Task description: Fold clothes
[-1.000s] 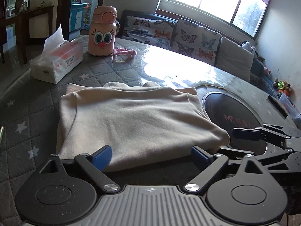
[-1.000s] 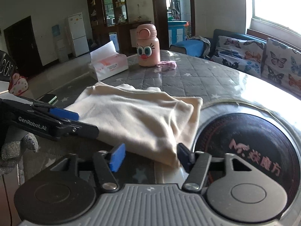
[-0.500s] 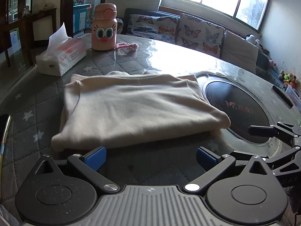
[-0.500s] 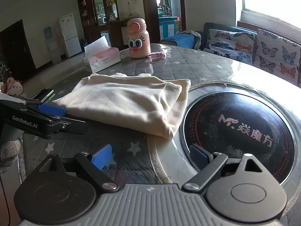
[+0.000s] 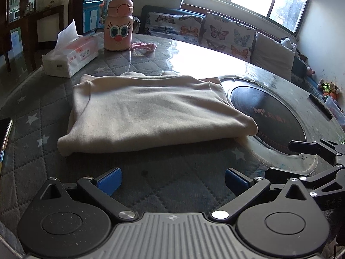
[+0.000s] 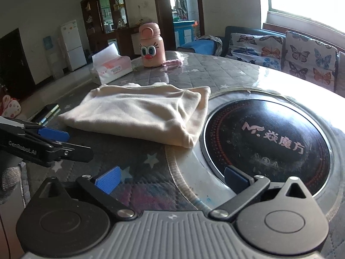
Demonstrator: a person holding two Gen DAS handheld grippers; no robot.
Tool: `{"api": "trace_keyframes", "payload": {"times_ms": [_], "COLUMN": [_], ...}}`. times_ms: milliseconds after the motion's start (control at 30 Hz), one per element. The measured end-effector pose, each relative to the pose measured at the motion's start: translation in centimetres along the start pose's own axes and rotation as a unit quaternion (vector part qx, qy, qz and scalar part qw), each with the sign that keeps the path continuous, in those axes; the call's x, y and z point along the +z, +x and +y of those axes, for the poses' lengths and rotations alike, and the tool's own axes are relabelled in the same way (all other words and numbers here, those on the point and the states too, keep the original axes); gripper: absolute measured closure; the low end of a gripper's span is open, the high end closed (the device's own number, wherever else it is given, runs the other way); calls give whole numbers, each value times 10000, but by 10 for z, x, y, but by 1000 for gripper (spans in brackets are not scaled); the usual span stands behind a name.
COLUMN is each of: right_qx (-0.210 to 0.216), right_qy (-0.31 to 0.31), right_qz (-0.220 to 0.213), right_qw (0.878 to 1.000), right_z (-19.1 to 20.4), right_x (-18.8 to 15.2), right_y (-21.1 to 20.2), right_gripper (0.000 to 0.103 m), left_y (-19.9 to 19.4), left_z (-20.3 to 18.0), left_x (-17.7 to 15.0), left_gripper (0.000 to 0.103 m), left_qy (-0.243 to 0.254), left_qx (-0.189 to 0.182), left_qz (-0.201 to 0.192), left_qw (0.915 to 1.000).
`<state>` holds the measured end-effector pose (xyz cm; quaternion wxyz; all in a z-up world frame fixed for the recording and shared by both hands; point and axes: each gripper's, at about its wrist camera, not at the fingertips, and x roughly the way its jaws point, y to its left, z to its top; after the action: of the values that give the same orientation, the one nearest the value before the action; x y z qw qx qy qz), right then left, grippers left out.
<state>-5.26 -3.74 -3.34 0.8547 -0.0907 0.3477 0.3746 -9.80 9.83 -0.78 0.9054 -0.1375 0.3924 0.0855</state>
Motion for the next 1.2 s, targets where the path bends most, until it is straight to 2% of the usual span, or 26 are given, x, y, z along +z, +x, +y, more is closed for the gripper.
{"api": "trace_keyframes", "payload": {"times_ms": [1200], "right_qx": [-190], "right_qy": [106], "right_qz": [46], "right_qw": [9998], "right_z": [6], "right_x": [-23], "right_y": [-12], "right_gripper": [0], "left_y": [-8], "left_z": [-17], "left_x": [-24], "left_gripper": [0], "left_qy": [67], "left_qx": [222], "left_qz": [58], "left_qw": [9997]}}
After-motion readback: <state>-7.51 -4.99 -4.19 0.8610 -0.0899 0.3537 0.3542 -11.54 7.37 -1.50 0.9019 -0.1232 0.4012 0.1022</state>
